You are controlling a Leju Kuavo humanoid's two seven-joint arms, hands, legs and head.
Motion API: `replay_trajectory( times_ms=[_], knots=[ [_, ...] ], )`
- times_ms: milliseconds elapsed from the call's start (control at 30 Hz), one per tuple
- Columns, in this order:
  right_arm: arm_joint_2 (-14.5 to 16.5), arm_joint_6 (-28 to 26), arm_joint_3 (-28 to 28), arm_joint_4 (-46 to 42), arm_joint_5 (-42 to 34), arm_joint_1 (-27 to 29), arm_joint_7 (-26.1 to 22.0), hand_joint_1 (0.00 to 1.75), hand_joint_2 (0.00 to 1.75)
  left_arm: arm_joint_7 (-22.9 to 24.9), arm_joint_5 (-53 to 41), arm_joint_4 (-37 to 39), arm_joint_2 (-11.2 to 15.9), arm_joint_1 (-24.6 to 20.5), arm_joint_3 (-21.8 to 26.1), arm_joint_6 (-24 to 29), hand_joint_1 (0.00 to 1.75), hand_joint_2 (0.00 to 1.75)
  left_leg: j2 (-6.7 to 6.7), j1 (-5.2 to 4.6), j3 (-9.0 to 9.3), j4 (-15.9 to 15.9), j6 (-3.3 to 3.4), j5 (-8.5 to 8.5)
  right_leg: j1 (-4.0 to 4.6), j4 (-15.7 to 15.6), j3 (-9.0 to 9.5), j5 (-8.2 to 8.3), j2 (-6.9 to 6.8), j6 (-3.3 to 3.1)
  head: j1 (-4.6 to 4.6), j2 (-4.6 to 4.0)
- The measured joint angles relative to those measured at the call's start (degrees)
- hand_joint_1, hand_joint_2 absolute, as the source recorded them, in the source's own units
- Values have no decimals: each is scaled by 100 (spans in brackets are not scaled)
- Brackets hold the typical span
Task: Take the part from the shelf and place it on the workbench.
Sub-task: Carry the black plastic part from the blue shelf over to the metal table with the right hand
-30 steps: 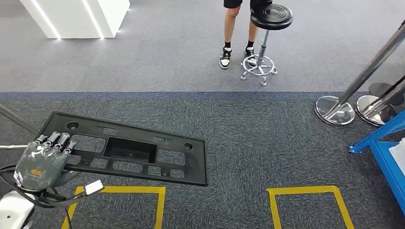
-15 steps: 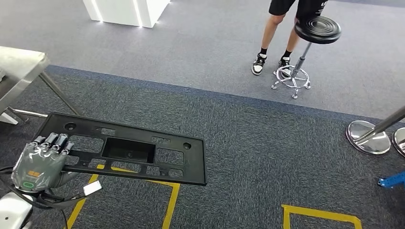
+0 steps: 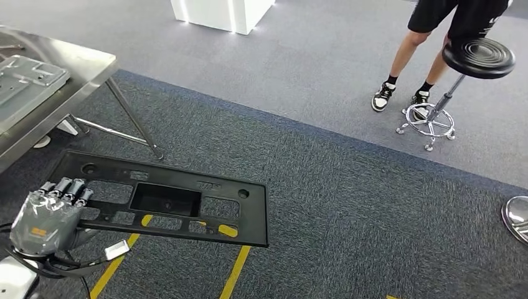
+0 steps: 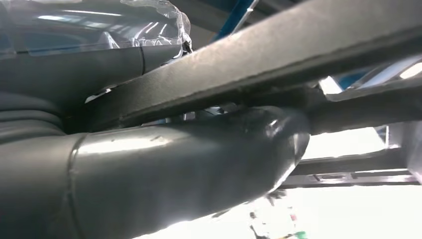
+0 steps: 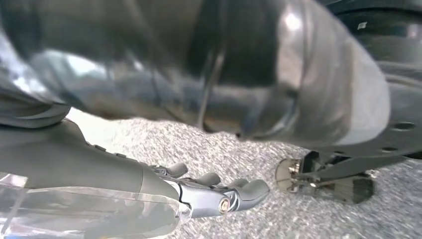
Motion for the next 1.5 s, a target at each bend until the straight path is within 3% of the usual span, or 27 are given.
replay_trajectory(
  times_ms=[67,100,133,167,233,300,367,400,467,533,600,633,700,767,833,900,967,1033,1100,1133,1167,1200,1267,1333,1400,1433,1500],
  knots=[
    [0,0,1,-4,1,15,0,0,0,2,-1,1,-26,2,16,1,175,0,184,23,-343,692,-52,-305,16,-4,8,-21,-166,-21,-1,0],
    [0,0,1,-5,1,18,0,0,0,1,-1,1,-38,16,16,1,175,0,215,37,-433,878,-71,-340,22,-2,12,-33,-248,-20,0,0],
    [0,0,2,-7,1,21,0,0,0,-2,-1,2,-46,27,16,1,175,0,238,48,-420,863,-86,-271,24,0,20,-49,-332,-13,0,1],
    [0,0,4,-7,1,21,1,0,0,-4,-2,2,-49,34,16,1,175,0,278,54,-287,620,-93,-108,24,3,34,-66,-411,-1,0,1],
    [1,-2,14,-7,1,21,0,0,0,-18,-2,2,-54,34,29,-4,175,0,544,24,137,-149,-76,214,42,11,82,-114,-556,44,1,1],
    [1,-5,28,-7,1,20,-4,0,0,-75,-2,2,-75,30,72,-13,175,0,736,-30,361,-575,-3,309,75,22,122,-159,-679,107,1,1],
    [0,9,57,-7,1,7,-15,0,0,-180,-2,2,-109,33,136,-23,175,0,629,-52,354,-607,75,300,84,23,149,-190,-808,162,1,0],
    [-2,46,74,-12,1,-2,-22,0,0,-248,-1,3,-135,20,160,-48,175,0,557,-43,357,-623,107,311,71,45,162,-219,-779,196,1,0],
    [-5,197,86,-57,1,-10,-41,0,0,-361,-2,14,-237,-140,150,-183,175,0,404,-23,368,-661,187,341,30,319,56,-400,-484,252,1,0],
    [-7,389,57,-155,1,-5,-43,0,0,-333,-10,38,-388,-404,42,-395,175,0,249,-19,358,-671,245,360,2,1000,-312,-726,-147,268,1,1],
    [-7,511,14,-267,1,-4,6,0,0,-133,-22,66,-516,-693,-184,-612,175,0,73,-22,346,-661,264,365,-3,1608,-692,-880,-69,270,1,0],
    [-7,531,-6,-313,1,-7,46,0,0,-1,-26,76,-558,-844,-344,-718,175,0,-20,-22,346,-653,265,366,-5,1649,-761,-792,-57,269,1,0],
    [-7,515,-34,-375,1,-27,113,0,0,225,-26,83,-622,-1094,-672,-886,175,0,-196,-22,354,-635,256,361,-13,1126,-592,-365,20,250,1,1],
    [-7,475,-56,-407,1,-53,128,0,0,329,-26,82,-665,-1234,-880,-946,175,0,-327,-31,344,-606,220,347,-28,431,-320,-32,265,230,1,1],
    [-7,436,-80,-419,1,-83,129,0,0,345,-26,79,-694,-1294,-966,-942,175,0,-429,-31,320,-592,155,338,-26,175,-215,38,381,214,1,1],
    [-5,404,-93,-422,1,-118,130,0,0,337,-25,76,-702,-1299,-993,-922,175,0,-492,-11,303,-601,82,337,-14,142,-188,54,265,165,0,1],
    [-2,360,-106,-423,1,-145,137,0,0,317,-22,74,-706,-1306,-1000,-903,175,0,-251,-13,234,-447,22,223,-20,74,-146,75,135,92,0,0],
    [0,282,-133,-405,1,-154,158,0,0,290,-20,73,-729,-1321,-997,-892,175,0,106,-15,-25,121,-32,-114,-18,36,-116,71,-22,37,1,1],
    [-3,181,-171,-358,1,-157,196,0,0,257,-20,72,-778,-1306,-988,-886,175,0,219,4,-352,796,-80,-411,-5,37,-109,47,-187,21,1,1],
    [-6,117,-190,-318,1,-162,220,0,0,236,-20,72,-809,-1285,-980,-881,175,0,235,10,-415,922,-94,-413,-3,39,-102,34,-273,24,1,0],
    [-12,35,-206,-263,1,-173,249,0,0,210,-20,72,-844,-1264,-966,-876,175,0,258,14,-366,830,-100,-307,-2,40,-90,18,-356,32,1,-1],
    [-22,-60,-221,-189,1,-189,277,0,0,188,-20,70,-880,-1246,-944,-873,175,0,303,16,-209,531,-97,-122,-1,41,-70,-1,-437,44,1,-1],
    [-68,-260,-255,9,1,-231,327,0,0,184,-19,52,-959,-1229,-867,-868,175,0,568,-11,204,-253,-51,198,16,46,-19,-45,-579,85,1,0],
    [-137,-415,-289,223,1,-269,350,0,0,243,-17,23,-1027,-1242,-783,-856,175,0,733,-55,384,-612,32,287,41,51,16,-79,-696,145,1,0],
    [-204,-514,-304,414,1,-308,358,0,0,294,-18,2,-1066,-1252,-723,-841,175,0,612,-70,373,-632,105,301,51,41,50,-100,-822,207,1,-1],
    [-238,-544,-305,492,1,-326,361,0,0,302,-18,-9,-1080,-1248,-704,-834,175,0,537,-58,385,-661,134,318,41,54,70,-126,-813,241,1,-1],
    [-301,-584,-307,622,1,-345,358,0,0,289,-19,-32,-1110,-1259,-679,-820,175,0,391,-24,424,-721,203,356,13,319,-20,-320,-532,294,1,-1]
  ],
)
